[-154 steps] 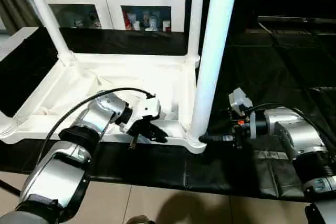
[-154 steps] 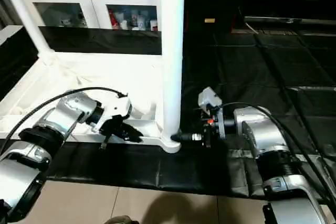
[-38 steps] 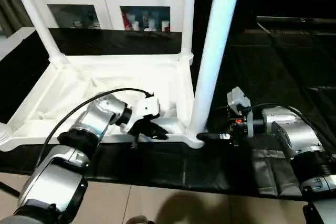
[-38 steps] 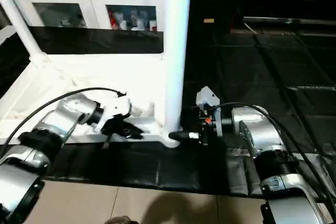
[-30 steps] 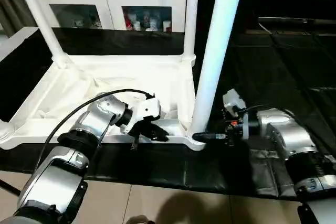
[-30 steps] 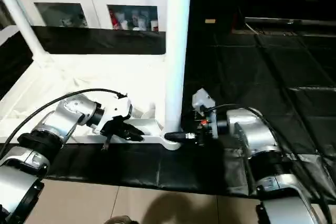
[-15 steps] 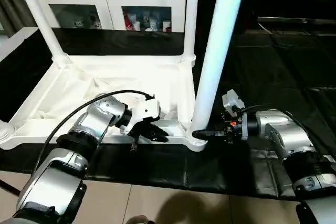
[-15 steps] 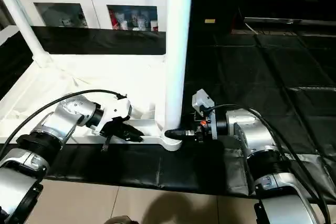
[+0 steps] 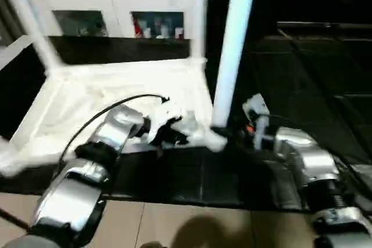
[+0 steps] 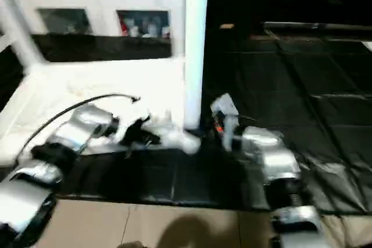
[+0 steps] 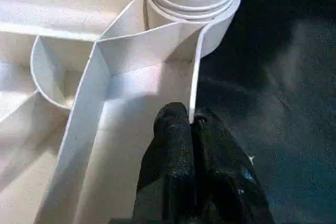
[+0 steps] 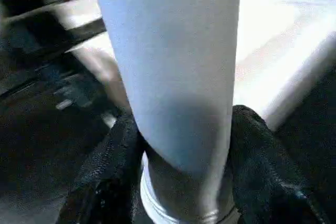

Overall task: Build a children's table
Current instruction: Rotate leg to tighten

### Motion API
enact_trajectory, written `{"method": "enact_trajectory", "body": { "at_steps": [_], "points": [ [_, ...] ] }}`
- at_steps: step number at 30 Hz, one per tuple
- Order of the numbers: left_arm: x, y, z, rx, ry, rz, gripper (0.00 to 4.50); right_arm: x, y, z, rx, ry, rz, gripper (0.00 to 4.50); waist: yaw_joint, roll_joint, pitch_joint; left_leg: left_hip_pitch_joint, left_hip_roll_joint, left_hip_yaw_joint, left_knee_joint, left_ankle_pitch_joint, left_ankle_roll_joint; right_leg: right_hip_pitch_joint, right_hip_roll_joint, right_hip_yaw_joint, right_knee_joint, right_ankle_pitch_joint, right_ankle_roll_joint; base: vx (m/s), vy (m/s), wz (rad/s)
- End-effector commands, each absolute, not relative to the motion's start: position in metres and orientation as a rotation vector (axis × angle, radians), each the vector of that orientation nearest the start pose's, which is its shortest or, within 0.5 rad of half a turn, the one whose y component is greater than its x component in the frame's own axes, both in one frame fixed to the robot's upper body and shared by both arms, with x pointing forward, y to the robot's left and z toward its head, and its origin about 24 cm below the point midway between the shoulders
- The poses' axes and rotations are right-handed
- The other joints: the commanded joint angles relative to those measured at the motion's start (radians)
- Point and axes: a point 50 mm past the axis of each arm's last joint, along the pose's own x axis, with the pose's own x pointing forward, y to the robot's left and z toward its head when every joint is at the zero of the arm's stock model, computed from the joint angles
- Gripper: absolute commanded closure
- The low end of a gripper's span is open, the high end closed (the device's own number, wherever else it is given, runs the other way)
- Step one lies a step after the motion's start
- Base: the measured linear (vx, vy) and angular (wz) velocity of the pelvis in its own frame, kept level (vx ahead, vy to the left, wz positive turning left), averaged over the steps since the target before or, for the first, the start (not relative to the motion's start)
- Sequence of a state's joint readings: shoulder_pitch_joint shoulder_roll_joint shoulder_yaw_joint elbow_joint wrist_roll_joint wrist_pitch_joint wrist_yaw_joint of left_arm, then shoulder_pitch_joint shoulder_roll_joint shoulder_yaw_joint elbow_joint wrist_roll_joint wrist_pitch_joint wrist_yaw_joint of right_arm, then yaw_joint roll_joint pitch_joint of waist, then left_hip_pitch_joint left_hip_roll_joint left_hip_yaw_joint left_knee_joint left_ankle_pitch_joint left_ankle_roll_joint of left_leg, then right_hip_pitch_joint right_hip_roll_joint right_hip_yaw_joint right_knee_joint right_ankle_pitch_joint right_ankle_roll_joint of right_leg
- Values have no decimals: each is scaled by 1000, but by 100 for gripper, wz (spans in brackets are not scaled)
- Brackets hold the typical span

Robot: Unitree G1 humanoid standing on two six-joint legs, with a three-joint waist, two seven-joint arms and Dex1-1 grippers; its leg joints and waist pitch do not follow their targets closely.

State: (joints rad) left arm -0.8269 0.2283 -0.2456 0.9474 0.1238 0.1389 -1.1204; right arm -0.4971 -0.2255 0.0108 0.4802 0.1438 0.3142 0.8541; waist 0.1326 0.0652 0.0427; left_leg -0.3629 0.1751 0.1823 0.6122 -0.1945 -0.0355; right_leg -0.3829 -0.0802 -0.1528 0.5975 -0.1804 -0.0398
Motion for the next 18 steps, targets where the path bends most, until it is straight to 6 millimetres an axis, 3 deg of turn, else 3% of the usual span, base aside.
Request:
{"method": "enact_trajectory", "body": {
  "at_steps": [1,2,3,4,5,6,7,8,10,13,14,16,18],
  "points": [
    [360,71,73,292,437,-1156,450,321,-97,35,71,426,872,252,-22,-2,-41,36,63,-40,-76,-371,-7,26,-105,50,-138,-603,-39,0,0,0],
    [361,64,74,276,433,-1136,450,323,-90,35,72,429,838,254,-45,1,-42,43,60,-49,-79,-417,-14,37,-105,30,-152,-622,-4,0,0,0],
    [363,56,76,261,418,-1096,450,328,-81,36,74,430,785,254,-52,8,-43,48,63,-52,-80,-432,-11,39,-105,26,-156,-606,-2,0,0,0],
    [363,56,76,261,418,-1096,450,328,-81,36,74,430,785,254,-63,6,-42,44,65,-54,-85,-443,-9,43,-102,23,-156,-585,0,0,0,0],
    [365,47,78,251,404,-1057,450,333,-71,39,81,435,729,254,-69,10,-47,36,68,-59,-89,-441,-2,55,-105,22,-152,-544,4,0,0,0],
    [367,42,80,248,393,-1031,450,336,-65,40,88,438,702,254,-78,8,-47,32,68,-61,-94,-435,0,55,-107,24,-148,-515,-2,0,0,0],
    [367,39,81,247,385,-1014,450,338,-61,42,91,436,691,254,-80,8,-48,36,64,-58,-91,-432,1,51,-108,25,-151,-513,-5,0,0,0],
    [368,37,82,244,374,-1006,450,340,-57,45,80,418,707,201,-84,1,-49,33,54,-53,-86,-392,14,51,-114,32,-152,-507,-23,0,0,0],
    [369,38,84,243,367,-1008,450,340,-54,47,76,390,725,186,-80,-2,-53,21,56,-53,-89,-340,31,58,-118,41,-143,-469,-37,0,0,0],
    [368,46,82,267,372,-1038,450,338,-58,48,63,356,759,165,-72,-5,-67,9,71,-51,-89,-217,62,61,-118,60,-109,-275,-107,17,-1,1],
    [368,50,81,273,378,-1048,450,337,-62,48,56,342,770,151,-66,-6,-73,7,70,-44,-82,-143,89,58,-119,67,-89,-153,-154,50,-15,4],
    [367,58,79,293,379,-1074,450,335,-73,49,52,314,794,143,-64,-8,-77,-1,69,-44,-79,-98,113,66,-119,66,-77,-91,-174,25,-8,2],
    [365,65,77,303,383,-1099,450,332,-82,51,56,288,828,120,-53,-11,-85,-11,66,-41,-63,-7,177,64,-120,68,-55,50,-195,0,0,0]
  ]
}}
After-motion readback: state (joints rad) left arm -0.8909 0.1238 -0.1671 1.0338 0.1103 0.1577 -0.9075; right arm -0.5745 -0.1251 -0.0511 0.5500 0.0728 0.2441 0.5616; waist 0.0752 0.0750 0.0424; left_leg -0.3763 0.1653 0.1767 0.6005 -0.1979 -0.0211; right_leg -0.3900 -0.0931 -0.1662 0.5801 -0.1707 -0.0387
